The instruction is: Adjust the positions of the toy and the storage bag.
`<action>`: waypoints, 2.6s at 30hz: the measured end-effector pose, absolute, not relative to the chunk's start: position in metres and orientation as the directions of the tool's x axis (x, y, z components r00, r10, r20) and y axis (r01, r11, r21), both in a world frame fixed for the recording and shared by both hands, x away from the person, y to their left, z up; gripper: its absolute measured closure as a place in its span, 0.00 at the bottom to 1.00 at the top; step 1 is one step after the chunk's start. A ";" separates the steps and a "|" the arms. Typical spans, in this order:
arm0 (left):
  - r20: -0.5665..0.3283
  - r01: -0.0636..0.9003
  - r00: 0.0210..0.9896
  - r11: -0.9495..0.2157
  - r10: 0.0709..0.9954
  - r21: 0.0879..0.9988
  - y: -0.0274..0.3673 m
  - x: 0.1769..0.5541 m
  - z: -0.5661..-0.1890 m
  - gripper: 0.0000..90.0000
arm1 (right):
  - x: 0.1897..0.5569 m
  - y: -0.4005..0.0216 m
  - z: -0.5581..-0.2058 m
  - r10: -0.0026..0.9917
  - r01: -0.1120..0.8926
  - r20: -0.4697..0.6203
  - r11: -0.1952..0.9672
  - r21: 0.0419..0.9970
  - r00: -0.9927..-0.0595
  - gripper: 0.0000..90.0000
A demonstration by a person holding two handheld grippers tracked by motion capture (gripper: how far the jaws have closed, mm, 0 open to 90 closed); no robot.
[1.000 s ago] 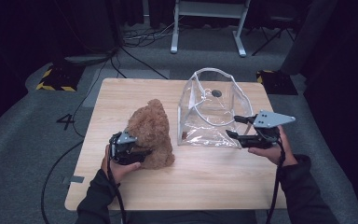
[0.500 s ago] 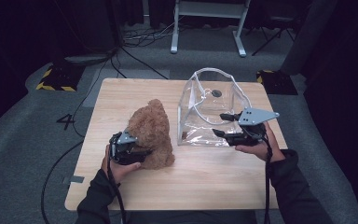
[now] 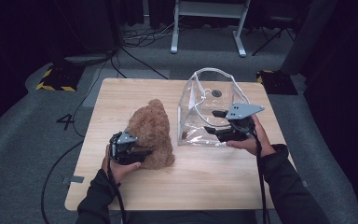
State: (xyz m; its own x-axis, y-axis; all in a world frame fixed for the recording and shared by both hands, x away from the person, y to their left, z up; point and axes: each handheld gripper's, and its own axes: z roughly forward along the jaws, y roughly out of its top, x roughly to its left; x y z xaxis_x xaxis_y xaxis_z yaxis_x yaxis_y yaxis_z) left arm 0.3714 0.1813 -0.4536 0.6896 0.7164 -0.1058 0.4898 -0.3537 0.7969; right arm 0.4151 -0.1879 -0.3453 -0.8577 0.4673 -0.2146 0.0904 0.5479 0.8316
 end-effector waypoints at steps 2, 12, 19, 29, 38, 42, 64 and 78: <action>-0.114 0.493 0.688 -0.347 0.716 0.798 0.180 0.371 -0.454 0.48 | 0.420 -0.182 -0.351 0.485 0.125 -0.202 0.560 0.819 -0.851 0.48; -0.117 0.498 0.685 -0.345 0.719 0.796 0.177 0.371 -0.453 0.48 | 0.426 -0.177 -0.362 0.440 0.122 -0.198 0.599 0.791 -0.876 0.92; -0.102 0.488 0.690 -0.357 0.717 0.797 0.178 0.373 -0.453 0.48 | 0.418 -0.177 -0.363 0.405 0.088 -0.221 0.619 0.780 -0.887 0.97; -0.104 0.491 0.686 -0.353 0.720 0.796 0.178 0.373 -0.453 0.48 | 0.389 -0.178 -0.361 0.343 0.038 -0.229 0.625 0.780 -0.911 0.97; -0.102 0.489 0.685 -0.352 0.721 0.798 0.177 0.373 -0.454 0.48 | 0.359 -0.168 -0.359 0.296 0.000 -0.253 0.649 0.761 -0.921 0.97; -0.103 0.489 0.686 -0.352 0.721 0.798 0.178 0.373 -0.454 0.48 | 0.357 -0.168 -0.360 0.298 0.000 -0.250 0.642 0.767 -0.921 0.96; -0.106 0.488 0.687 -0.348 0.719 0.800 0.178 0.373 -0.454 0.48 | 0.346 -0.222 -0.349 0.352 0.002 -0.273 0.617 0.787 -0.895 0.69; -0.107 0.487 0.687 -0.347 0.719 0.801 0.178 0.373 -0.454 0.48 | 0.337 -0.257 -0.343 0.420 0.016 -0.288 0.588 0.809 -0.861 0.61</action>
State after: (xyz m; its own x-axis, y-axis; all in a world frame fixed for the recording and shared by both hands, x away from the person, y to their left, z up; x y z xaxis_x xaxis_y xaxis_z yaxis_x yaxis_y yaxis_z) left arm 0.3730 0.1779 -0.4544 0.6868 0.7190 -0.1068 0.4874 -0.3465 0.8015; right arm 0.3373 -0.2567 -0.3430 -0.8605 0.4202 -0.2880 0.0162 0.5876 0.8090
